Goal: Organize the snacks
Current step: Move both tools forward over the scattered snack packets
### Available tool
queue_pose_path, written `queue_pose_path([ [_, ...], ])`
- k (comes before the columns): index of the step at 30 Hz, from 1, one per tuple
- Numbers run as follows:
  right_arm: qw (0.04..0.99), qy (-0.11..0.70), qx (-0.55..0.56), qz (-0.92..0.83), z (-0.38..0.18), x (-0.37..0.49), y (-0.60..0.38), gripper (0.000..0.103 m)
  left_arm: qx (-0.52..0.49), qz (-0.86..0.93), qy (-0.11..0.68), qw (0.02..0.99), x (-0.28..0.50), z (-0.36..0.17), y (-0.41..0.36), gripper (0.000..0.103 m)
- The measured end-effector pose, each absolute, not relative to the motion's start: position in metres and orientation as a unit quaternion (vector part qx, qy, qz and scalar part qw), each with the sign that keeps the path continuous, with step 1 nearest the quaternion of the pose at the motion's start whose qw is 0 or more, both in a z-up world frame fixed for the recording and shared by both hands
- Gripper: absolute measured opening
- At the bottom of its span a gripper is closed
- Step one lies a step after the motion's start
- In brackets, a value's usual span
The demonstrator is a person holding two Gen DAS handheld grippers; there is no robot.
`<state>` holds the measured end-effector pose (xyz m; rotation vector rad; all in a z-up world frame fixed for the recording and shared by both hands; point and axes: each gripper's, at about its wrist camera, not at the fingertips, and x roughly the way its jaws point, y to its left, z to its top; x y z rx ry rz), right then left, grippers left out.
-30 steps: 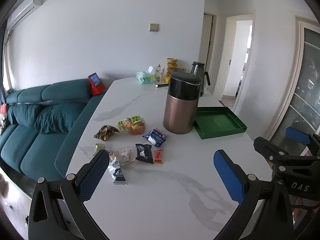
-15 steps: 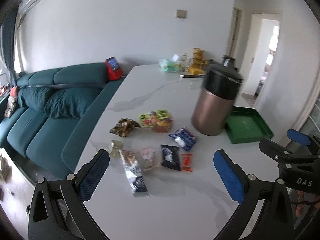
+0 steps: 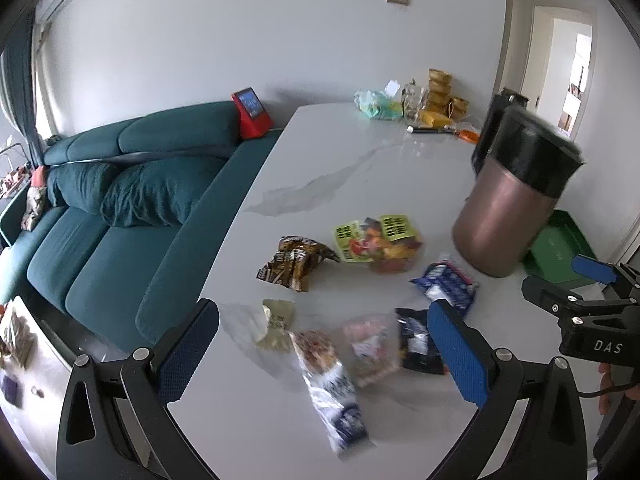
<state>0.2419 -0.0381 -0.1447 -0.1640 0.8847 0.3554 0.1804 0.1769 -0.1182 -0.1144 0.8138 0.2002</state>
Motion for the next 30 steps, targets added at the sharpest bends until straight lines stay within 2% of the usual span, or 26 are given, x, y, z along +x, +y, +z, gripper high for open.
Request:
queue_pose_path([
  [12,0.865,0.477,-0.090,0.126,-0.219,0.292,-0.001,0.103,-0.080,0.081,0.476,0.872,0.225,-0.206,0.240,0.102],
  [30,0.843,0.515,-0.110,0.111,-0.254,0.334,0.013,0.103,-0.079,0.060,0.521,0.848,0.259,-0.245,0.256,0.102],
])
